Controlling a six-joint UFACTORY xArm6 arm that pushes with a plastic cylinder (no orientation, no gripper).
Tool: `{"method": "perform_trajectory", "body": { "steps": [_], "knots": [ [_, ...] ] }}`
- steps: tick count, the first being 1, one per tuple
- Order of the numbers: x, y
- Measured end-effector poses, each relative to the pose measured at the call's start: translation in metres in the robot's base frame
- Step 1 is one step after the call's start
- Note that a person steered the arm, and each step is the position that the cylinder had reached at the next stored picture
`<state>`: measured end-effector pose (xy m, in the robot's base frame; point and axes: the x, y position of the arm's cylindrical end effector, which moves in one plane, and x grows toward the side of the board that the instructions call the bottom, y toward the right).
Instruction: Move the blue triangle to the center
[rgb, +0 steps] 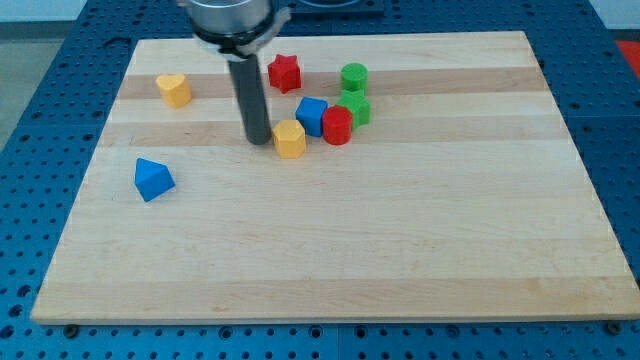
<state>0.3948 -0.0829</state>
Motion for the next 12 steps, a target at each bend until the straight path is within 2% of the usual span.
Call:
{"method": "perform_trajectory", "body": {
  "steps": [1, 2, 4, 5, 6, 7, 8, 9, 11, 12],
  "knots": [
    [0.0, 0.031],
    [0.008, 0.03],
    [0.106, 0.015],
    [0.142, -0.049],
    [0.14, -0.117],
    [0.093, -0.12],
    [0.049, -0.091],
    [0.023, -0.083],
    [0.084, -0.08],
    [0.11, -0.103]
  ]
}}
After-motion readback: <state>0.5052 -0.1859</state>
